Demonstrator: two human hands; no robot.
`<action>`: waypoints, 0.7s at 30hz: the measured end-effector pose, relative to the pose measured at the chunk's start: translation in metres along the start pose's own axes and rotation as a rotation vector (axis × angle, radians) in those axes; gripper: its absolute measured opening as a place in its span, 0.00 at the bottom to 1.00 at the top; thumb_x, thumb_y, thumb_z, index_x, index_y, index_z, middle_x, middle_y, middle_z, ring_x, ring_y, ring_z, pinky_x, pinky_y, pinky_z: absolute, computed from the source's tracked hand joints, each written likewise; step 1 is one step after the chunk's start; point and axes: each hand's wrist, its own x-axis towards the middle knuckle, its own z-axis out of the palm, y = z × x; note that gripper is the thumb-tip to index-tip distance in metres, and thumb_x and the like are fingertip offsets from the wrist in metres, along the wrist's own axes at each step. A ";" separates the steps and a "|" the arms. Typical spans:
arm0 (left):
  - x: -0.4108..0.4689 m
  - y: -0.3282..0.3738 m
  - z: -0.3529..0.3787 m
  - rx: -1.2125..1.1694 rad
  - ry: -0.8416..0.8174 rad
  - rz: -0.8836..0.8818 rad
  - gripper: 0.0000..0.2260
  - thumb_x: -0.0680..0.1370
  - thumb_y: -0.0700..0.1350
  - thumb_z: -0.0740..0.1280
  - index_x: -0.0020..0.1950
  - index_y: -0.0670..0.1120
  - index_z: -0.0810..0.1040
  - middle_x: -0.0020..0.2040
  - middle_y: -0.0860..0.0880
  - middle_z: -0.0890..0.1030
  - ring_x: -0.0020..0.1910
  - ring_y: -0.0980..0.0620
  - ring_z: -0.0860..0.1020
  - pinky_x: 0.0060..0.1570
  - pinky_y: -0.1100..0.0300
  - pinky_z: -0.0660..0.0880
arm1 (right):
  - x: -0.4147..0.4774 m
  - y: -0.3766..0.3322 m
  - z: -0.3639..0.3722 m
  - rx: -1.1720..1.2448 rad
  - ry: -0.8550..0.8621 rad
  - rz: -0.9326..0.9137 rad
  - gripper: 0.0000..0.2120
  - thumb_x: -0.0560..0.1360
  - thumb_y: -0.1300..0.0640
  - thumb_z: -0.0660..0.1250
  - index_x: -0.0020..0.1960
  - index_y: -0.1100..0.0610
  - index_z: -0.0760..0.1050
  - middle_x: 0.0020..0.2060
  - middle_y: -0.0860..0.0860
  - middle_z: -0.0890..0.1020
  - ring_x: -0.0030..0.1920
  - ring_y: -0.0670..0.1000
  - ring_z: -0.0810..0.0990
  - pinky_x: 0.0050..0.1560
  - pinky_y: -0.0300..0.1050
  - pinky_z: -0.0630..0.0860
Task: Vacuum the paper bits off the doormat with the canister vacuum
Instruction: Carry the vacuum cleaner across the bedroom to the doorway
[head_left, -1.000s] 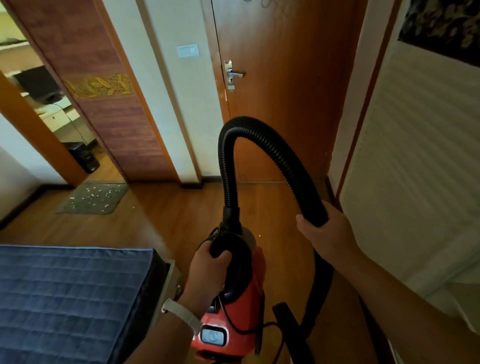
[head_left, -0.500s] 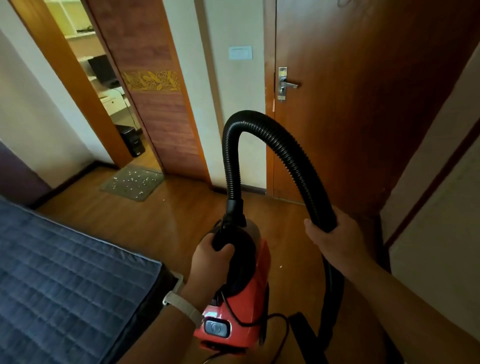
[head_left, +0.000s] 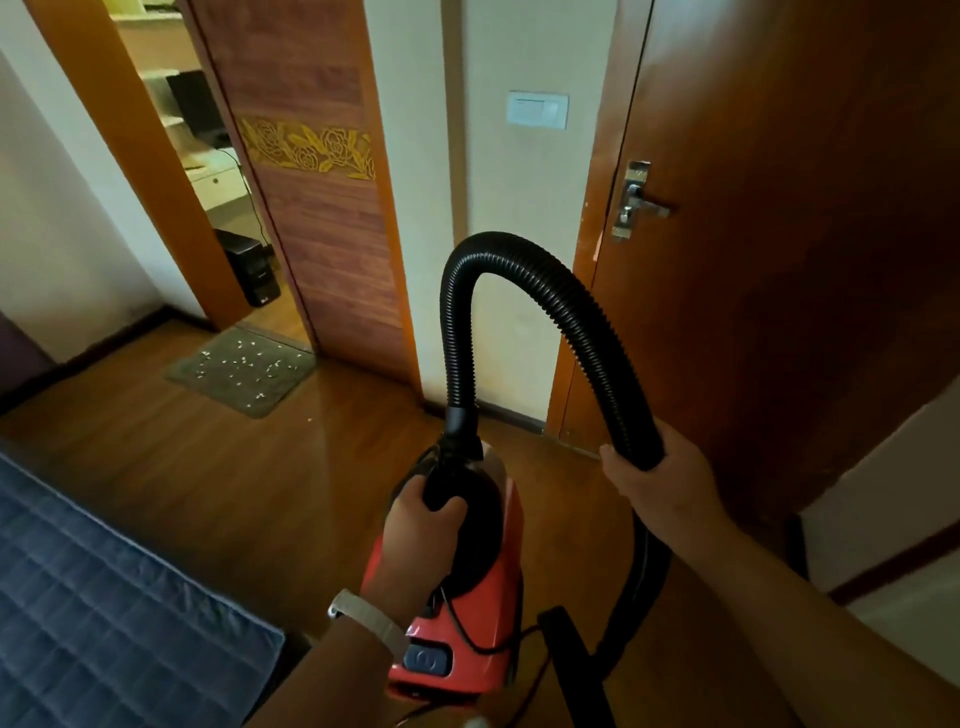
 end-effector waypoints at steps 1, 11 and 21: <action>0.019 0.007 -0.004 -0.003 0.006 0.015 0.07 0.76 0.39 0.67 0.50 0.35 0.75 0.36 0.42 0.76 0.30 0.49 0.73 0.22 0.66 0.65 | 0.018 -0.008 0.007 0.005 0.012 -0.008 0.08 0.75 0.57 0.72 0.42 0.52 0.73 0.35 0.54 0.76 0.32 0.49 0.75 0.31 0.39 0.73; 0.145 0.042 -0.041 0.005 0.070 -0.035 0.05 0.76 0.39 0.67 0.49 0.38 0.74 0.33 0.44 0.75 0.23 0.52 0.73 0.20 0.62 0.68 | 0.164 -0.064 0.053 0.032 0.003 -0.083 0.08 0.74 0.59 0.72 0.42 0.53 0.73 0.39 0.61 0.78 0.35 0.51 0.76 0.33 0.40 0.73; 0.255 0.043 -0.054 -0.007 0.233 -0.210 0.08 0.76 0.42 0.67 0.52 0.39 0.76 0.42 0.35 0.82 0.29 0.47 0.76 0.23 0.60 0.71 | 0.309 -0.067 0.133 0.040 -0.192 -0.184 0.12 0.74 0.58 0.73 0.40 0.46 0.72 0.33 0.50 0.77 0.36 0.52 0.78 0.36 0.42 0.73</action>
